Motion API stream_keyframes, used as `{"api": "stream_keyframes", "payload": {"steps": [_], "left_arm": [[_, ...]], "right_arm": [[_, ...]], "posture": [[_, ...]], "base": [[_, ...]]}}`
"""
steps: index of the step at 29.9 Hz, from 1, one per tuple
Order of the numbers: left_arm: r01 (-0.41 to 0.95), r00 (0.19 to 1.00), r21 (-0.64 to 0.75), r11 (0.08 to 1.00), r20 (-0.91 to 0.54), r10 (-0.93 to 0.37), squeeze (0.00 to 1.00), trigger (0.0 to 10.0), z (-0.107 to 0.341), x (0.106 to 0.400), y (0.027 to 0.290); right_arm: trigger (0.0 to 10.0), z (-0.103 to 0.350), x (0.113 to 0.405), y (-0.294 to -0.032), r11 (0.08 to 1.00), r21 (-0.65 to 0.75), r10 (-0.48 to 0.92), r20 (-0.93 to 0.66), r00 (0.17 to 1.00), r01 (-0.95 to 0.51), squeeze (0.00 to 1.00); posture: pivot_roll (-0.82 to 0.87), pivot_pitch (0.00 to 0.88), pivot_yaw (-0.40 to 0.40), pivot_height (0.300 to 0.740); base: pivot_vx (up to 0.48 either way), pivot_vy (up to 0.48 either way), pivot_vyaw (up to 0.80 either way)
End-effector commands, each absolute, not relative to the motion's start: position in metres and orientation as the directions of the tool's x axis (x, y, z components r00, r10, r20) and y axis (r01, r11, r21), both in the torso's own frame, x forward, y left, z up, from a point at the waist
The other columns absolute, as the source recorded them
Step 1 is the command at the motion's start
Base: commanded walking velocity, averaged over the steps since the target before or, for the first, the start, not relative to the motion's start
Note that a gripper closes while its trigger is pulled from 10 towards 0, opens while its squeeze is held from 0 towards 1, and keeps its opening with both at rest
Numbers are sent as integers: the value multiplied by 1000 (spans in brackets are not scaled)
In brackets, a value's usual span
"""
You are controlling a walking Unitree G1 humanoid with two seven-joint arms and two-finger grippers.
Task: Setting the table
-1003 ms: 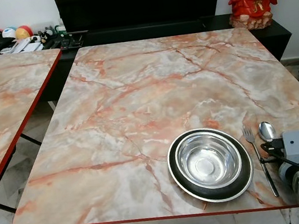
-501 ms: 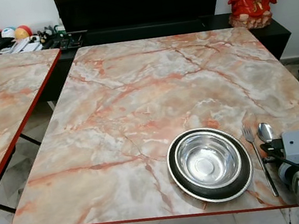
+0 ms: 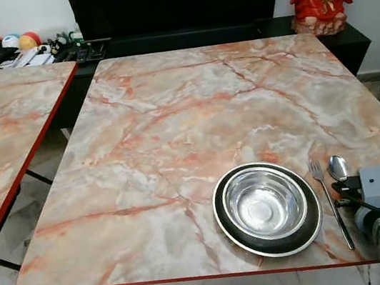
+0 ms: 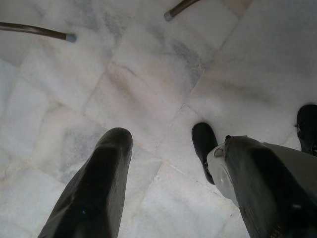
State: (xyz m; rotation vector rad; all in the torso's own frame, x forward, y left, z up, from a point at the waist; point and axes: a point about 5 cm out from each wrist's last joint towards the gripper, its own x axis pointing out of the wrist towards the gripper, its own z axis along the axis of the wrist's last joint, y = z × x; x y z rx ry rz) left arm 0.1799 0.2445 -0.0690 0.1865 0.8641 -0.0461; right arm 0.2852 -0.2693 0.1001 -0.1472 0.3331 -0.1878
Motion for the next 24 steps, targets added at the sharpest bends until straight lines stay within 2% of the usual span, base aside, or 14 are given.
{"api": "stream_keyframes", "payload": {"steps": [1, 13, 24], "left_arm": [[127, 617, 146, 981, -786, 37, 0, 10000, -73, 172, 245], [130, 614, 146, 981, -789, 36, 0, 10000, -74, 172, 244], [131, 614, 148, 980, -788, 37, 0, 10000, -74, 172, 244]], "right_arm": [[10000, 102, 280, -273, 967, -196, -220, -313, 924, 164, 0], [10000, 106, 277, -269, 967, -202, -217, -317, 923, 158, 0], [10000, 122, 282, -267, 965, -187, -224, -236, 945, 182, 0]], "posture": [[-65, 134, 22, 740], [-66, 135, 21, 740], [-67, 132, 21, 740]], "base": [[0, 0, 0], [0, 0, 0], [0, 0, 0]]}}
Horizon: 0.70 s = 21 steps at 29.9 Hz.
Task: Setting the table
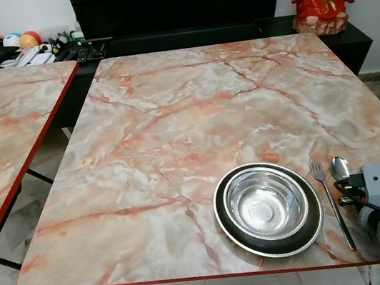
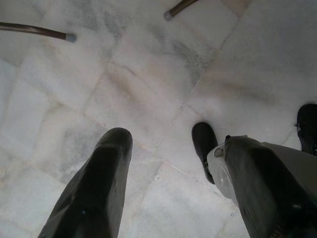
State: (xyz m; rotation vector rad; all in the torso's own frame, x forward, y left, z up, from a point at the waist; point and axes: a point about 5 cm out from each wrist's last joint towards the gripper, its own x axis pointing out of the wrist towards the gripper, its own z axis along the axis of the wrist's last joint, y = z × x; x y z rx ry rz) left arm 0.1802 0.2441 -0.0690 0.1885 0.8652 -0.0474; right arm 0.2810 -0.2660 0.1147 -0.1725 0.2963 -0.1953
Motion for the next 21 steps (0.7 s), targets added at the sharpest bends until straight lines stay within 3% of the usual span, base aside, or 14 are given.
{"api": "stream_keyframes", "payload": {"steps": [1, 10, 21], "left_arm": [[131, 615, 149, 980, -788, 37, 0, 10000, -74, 172, 244], [123, 618, 160, 979, -785, 51, 0, 10000, -72, 172, 248], [100, 634, 166, 981, -770, 65, 0, 10000, -69, 180, 248]], "right_arm": [[10000, 127, 283, -267, 963, -188, -231, -206, 951, 193, 0], [10000, 187, 287, -275, 940, -98, -302, 199, 932, 326, 0], [10000, 203, 293, -263, 968, -58, -214, 323, 922, 245, 0]], "posture": [[-67, 132, 21, 740], [-69, 121, 26, 740], [-72, 67, 17, 740]], "base": [[0, 0, 0], [0, 0, 0], [0, 0, 0]]}}
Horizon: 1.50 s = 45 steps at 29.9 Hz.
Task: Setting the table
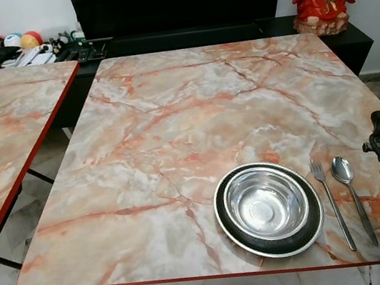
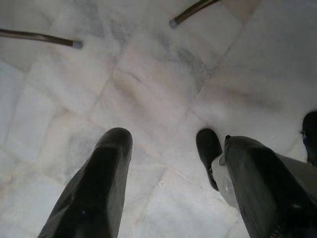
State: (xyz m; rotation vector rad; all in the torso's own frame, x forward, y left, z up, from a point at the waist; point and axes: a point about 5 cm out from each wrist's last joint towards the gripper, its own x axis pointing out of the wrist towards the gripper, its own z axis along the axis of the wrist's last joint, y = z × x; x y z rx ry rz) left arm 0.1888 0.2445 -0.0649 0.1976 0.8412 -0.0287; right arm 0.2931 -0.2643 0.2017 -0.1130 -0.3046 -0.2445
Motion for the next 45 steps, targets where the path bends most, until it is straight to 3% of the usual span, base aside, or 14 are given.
{"api": "stream_keyframes", "payload": {"steps": [1, 14, 45], "left_arm": [[101, 635, 165, 981, -770, 64, 0, 10000, -69, 180, 248], [81, 630, 157, 984, -773, 71, 0, 10000, -70, 179, 248], [98, 604, 146, 984, -795, 58, 0, 10000, -76, 168, 246]], "right_arm": [[10000, 203, 293, -263, 967, -62, -216, 325, 921, 248, 0], [10000, 204, 295, -251, 984, -30, -148, 392, 908, 174, 0], [10000, 201, 302, -226, 995, -7, -90, 421, 903, 103, 0]], "posture": [[-72, 67, 17, 740], [-53, 25, 15, 740], [-35, 0, 13, 740]], "base": [[0, 0, 0], [0, 0, 0], [0, 480, 0]]}}
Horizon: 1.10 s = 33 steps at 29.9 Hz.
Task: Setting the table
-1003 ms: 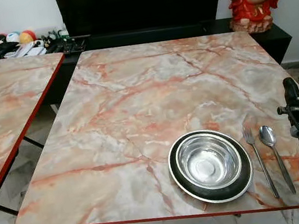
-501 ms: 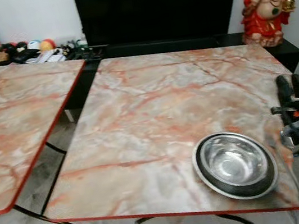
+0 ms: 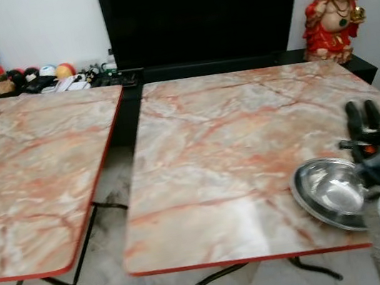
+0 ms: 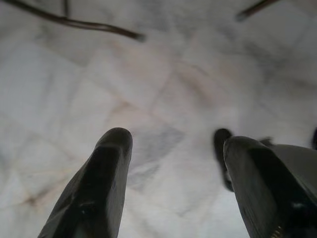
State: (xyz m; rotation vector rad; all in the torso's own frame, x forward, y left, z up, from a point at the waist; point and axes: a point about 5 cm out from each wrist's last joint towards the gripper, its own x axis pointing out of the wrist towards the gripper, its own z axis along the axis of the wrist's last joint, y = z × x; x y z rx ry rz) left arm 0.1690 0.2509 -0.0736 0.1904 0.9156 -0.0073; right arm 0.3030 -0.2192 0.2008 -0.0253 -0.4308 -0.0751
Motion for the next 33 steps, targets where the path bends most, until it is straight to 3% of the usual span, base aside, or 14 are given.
{"api": "stream_keyframes", "payload": {"steps": [1, 33], "left_arm": [[98, 604, 146, 984, -795, 58, 0, 10000, -76, 168, 246], [117, 638, 140, 983, -770, 33, 0, 10000, -71, 181, 240]], "right_arm": [[10000, 201, 302, -226, 995, -4, -91, 421, 902, 102, 0], [10000, 193, 309, -207, 997, 41, -74, 394, 916, 64, 0]], "posture": [[-35, 0, 13, 740], [-24, 0, 24, 740]], "base": [[0, 480, 0], [0, 480, 0]]}}
